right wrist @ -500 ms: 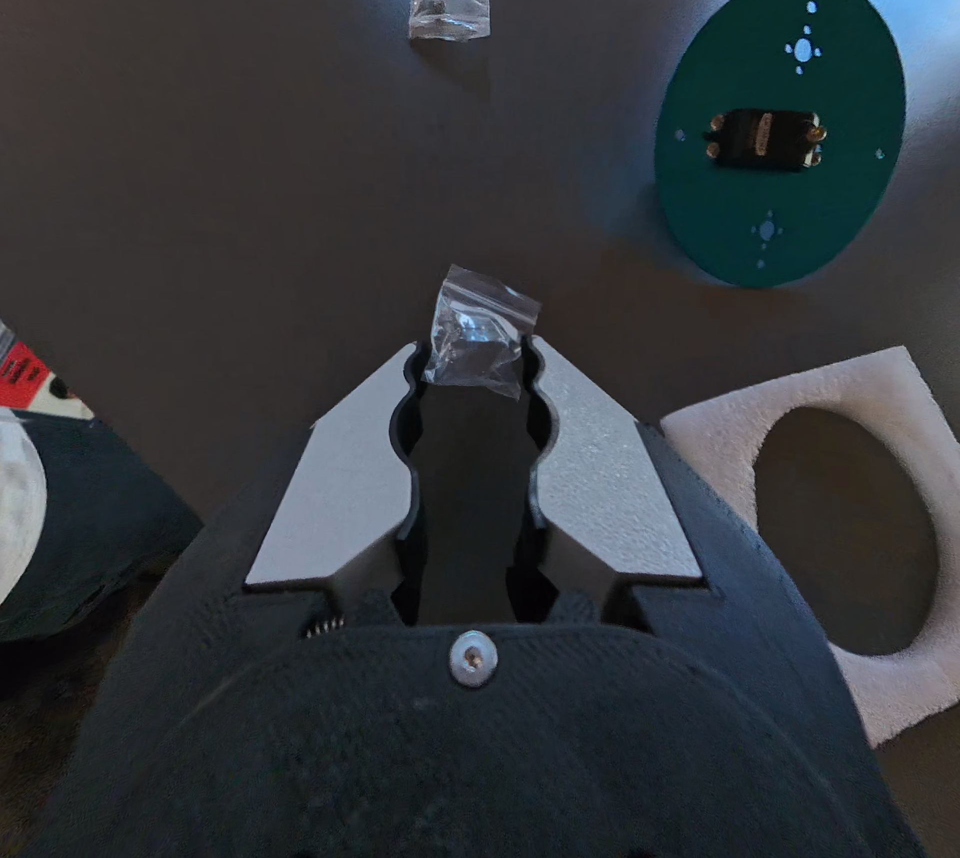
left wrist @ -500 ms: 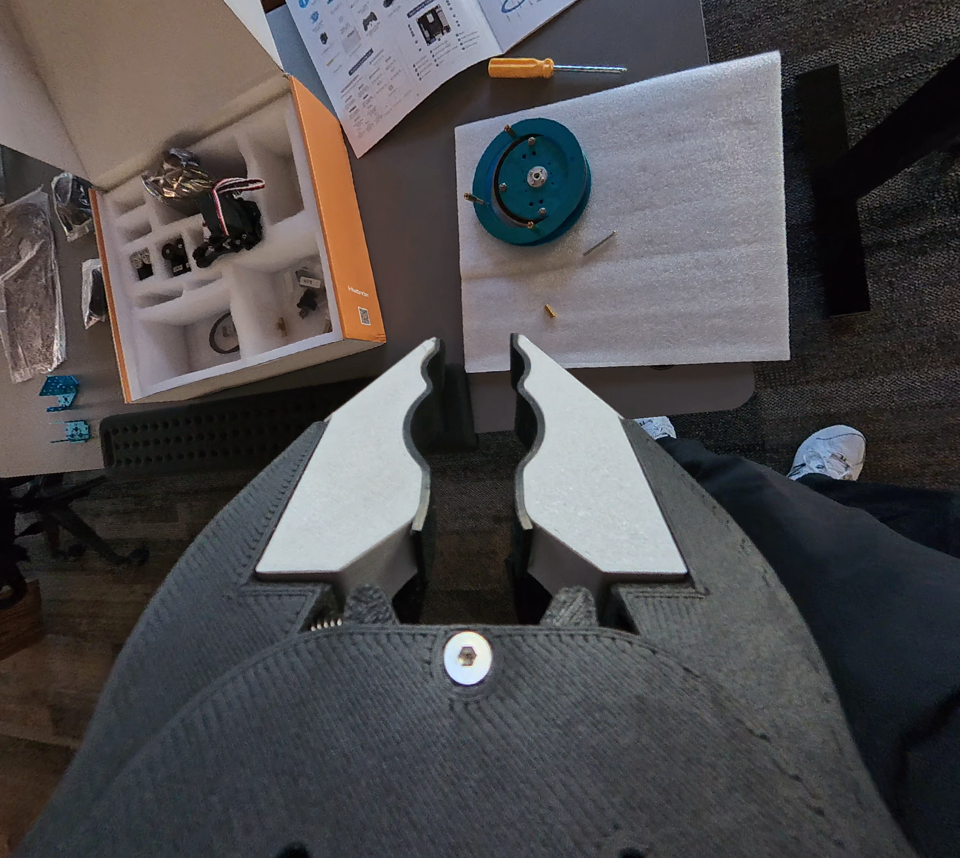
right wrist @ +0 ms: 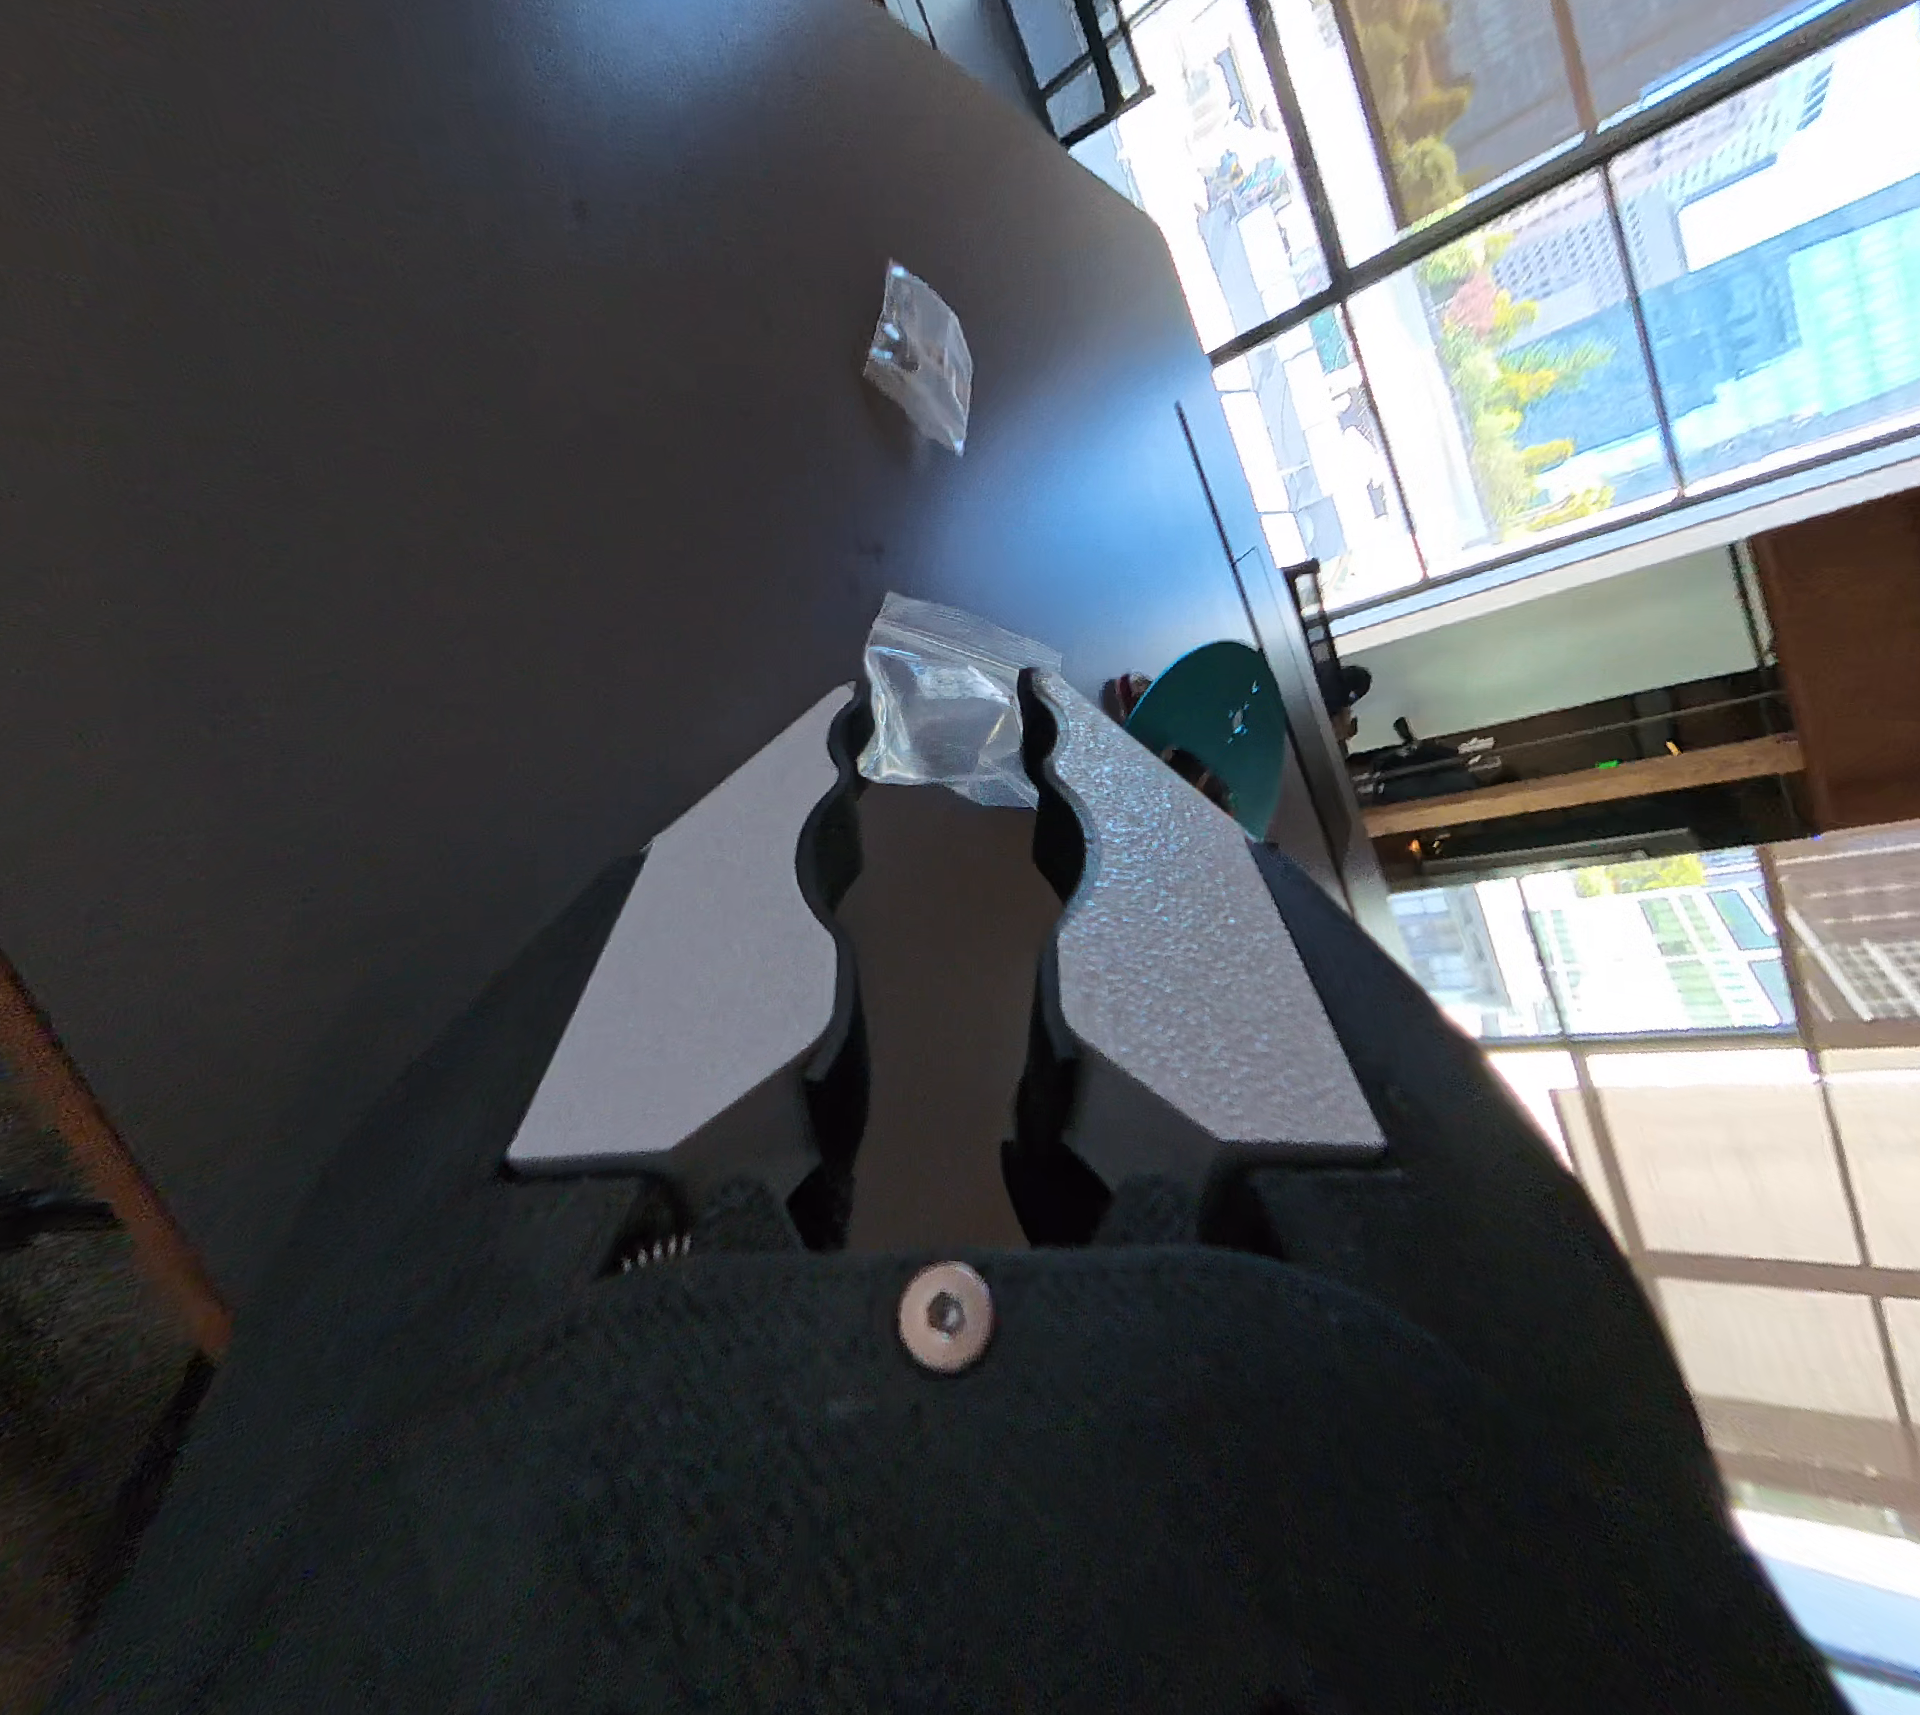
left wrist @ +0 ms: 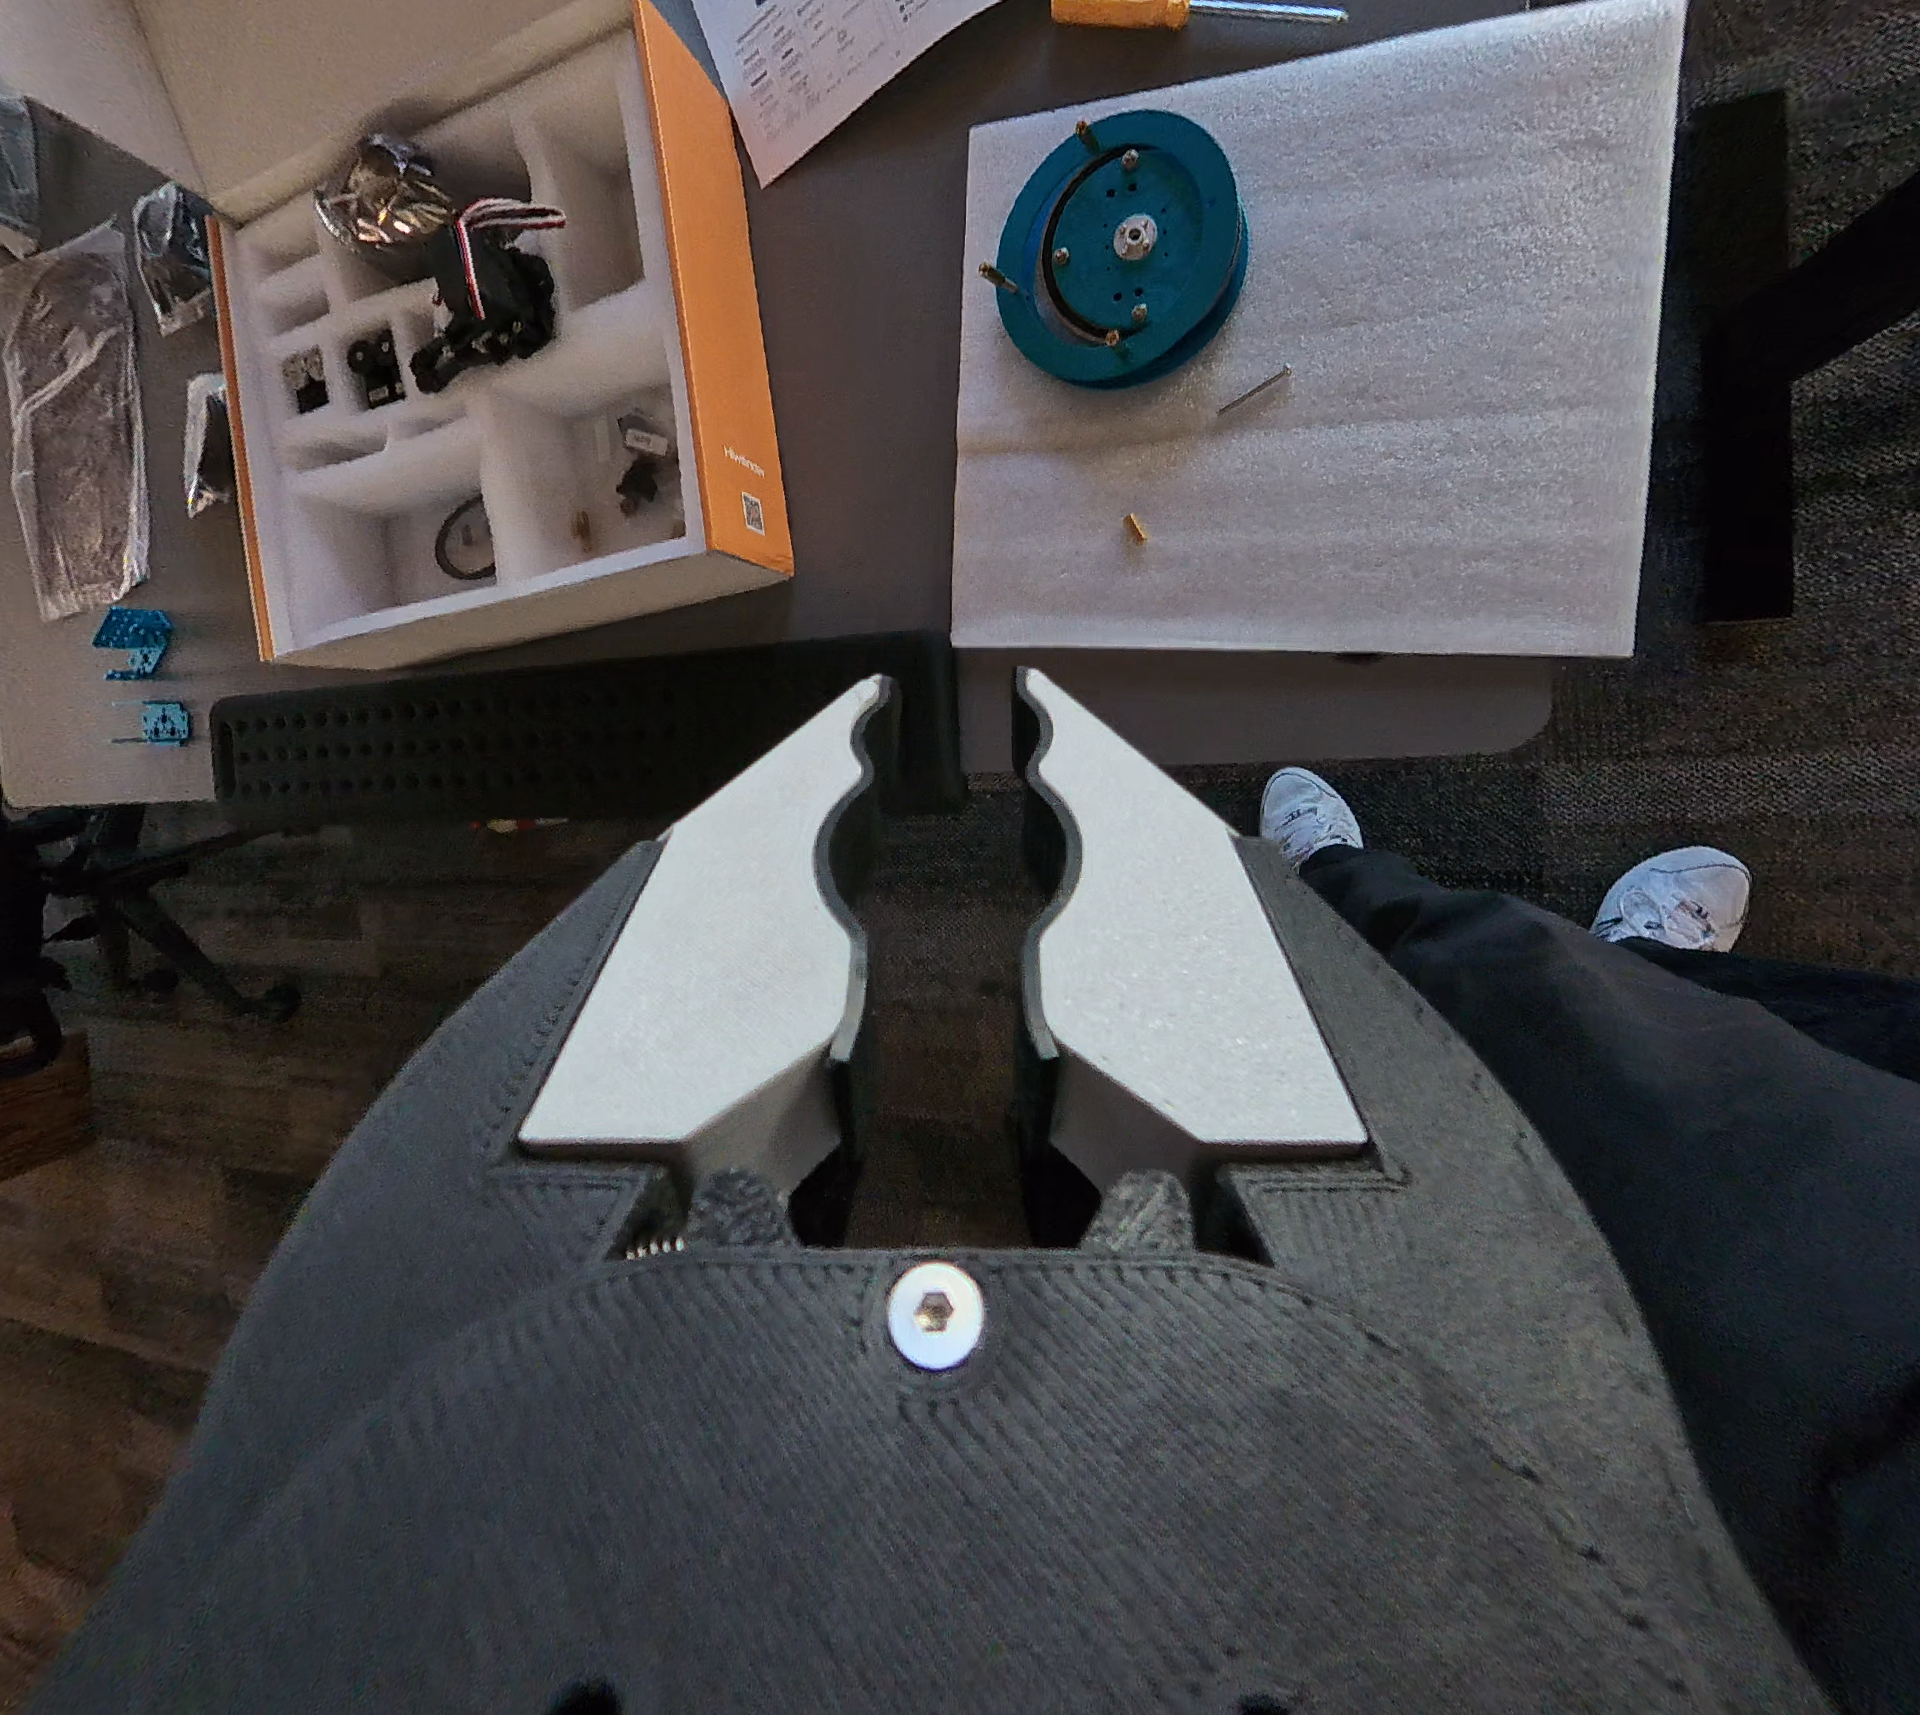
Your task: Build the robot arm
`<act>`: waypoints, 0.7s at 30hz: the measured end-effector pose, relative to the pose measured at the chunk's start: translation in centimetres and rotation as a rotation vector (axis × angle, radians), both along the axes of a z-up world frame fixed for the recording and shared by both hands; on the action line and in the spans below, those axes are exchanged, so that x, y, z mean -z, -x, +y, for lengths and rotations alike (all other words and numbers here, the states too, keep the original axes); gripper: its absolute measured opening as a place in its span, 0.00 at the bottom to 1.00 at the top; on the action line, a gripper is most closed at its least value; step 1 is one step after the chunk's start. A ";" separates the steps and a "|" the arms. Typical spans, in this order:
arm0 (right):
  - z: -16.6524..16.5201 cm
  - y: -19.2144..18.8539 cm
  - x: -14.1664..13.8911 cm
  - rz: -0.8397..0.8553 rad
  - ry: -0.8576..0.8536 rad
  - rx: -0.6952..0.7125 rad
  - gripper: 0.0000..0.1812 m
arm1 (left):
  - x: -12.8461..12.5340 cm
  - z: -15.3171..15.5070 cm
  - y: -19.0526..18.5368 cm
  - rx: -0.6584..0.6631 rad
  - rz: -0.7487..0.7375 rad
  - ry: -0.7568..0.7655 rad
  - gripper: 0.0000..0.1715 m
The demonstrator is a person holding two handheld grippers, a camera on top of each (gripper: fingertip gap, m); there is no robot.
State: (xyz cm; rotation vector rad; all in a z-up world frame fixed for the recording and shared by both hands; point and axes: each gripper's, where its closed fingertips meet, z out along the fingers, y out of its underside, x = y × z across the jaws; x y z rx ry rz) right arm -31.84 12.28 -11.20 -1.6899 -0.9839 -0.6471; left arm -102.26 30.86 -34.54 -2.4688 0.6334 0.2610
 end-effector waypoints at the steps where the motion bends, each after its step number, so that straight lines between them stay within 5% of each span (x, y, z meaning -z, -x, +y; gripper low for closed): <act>1: 0.1 0.3 -0.5 -0.025 -0.028 -0.017 0.14 | 0.0 -0.4 0.3 -0.004 0.010 0.001 0.12; 6: 0.7 1.8 -1.4 -0.070 -0.075 -0.073 0.14 | -0.3 -2.2 1.8 -0.052 0.015 -0.003 0.11; 12: 1.4 2.7 3.9 0.478 0.368 -0.007 0.14 | -0.7 -3.8 3.5 -0.146 -0.066 -0.024 0.11; 14: 1.9 3.1 3.4 0.564 0.378 -0.002 0.24 | -0.8 -4.5 4.7 -0.183 -0.095 -0.035 0.11; 21: 4.1 6.3 -0.1 0.528 0.276 0.020 0.28 | 1.0 -6.5 12.1 -0.294 -0.155 -0.039 0.12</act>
